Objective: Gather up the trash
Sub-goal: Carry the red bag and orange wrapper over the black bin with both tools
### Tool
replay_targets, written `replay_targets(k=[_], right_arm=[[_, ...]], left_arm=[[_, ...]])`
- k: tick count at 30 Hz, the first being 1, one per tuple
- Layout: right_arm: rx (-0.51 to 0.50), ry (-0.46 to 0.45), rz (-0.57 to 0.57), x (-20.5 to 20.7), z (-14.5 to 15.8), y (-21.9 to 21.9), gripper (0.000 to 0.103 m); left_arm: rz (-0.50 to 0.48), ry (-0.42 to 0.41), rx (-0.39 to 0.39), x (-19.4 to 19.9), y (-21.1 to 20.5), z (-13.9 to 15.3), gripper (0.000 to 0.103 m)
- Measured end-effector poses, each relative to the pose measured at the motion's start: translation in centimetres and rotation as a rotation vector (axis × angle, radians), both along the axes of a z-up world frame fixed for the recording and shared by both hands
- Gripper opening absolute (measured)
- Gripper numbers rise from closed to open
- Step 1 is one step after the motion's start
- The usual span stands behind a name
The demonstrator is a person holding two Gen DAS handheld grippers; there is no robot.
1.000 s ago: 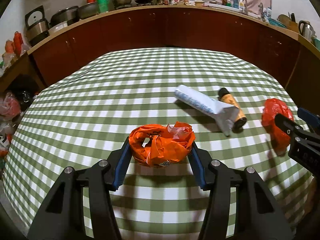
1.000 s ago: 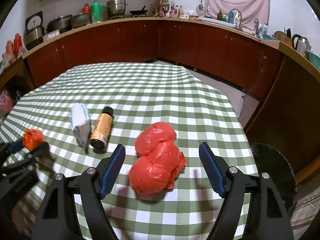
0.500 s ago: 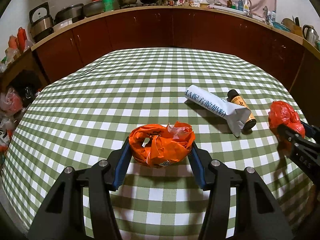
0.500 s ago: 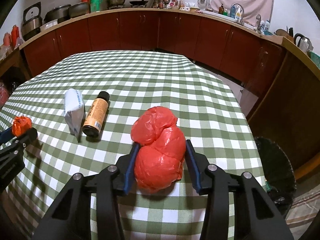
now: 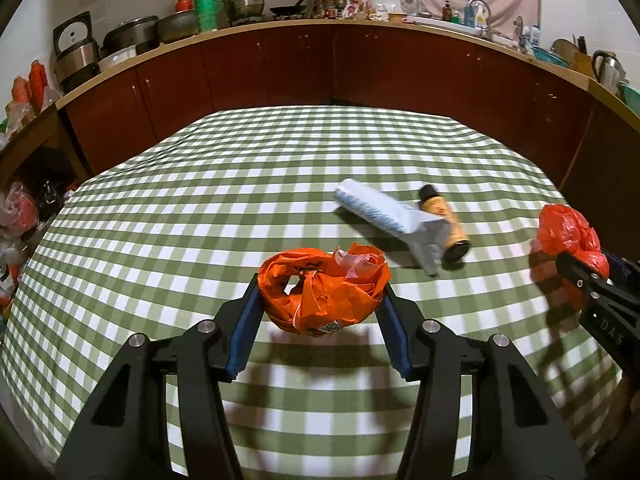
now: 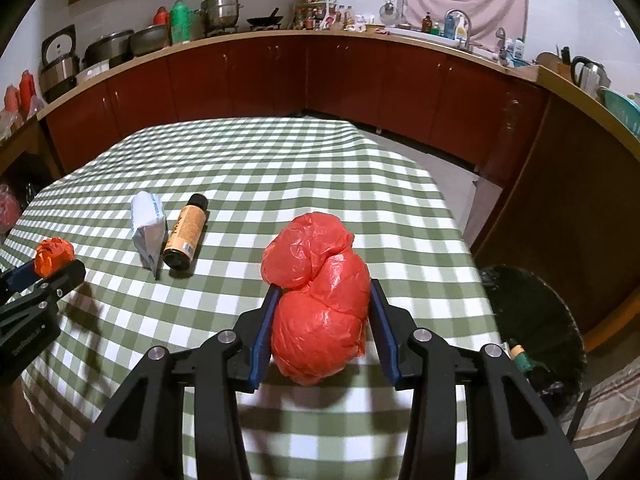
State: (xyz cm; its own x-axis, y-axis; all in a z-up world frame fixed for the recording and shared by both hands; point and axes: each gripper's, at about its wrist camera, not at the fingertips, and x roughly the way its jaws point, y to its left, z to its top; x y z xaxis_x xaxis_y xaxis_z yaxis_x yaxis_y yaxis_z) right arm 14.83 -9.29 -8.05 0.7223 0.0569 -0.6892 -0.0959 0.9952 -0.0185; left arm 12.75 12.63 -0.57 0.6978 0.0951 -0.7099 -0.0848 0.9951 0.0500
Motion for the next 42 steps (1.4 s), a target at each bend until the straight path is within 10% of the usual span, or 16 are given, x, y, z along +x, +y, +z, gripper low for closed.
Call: replay_targets(k=[42], right_arm=[[0.036, -0.099, -0.353, -4.8, -0.4, -22.1, 0.043]], left_arm=[[-0.411, -0.052, 0.024, 1.5, -28.5, 0.2, 0.053]])
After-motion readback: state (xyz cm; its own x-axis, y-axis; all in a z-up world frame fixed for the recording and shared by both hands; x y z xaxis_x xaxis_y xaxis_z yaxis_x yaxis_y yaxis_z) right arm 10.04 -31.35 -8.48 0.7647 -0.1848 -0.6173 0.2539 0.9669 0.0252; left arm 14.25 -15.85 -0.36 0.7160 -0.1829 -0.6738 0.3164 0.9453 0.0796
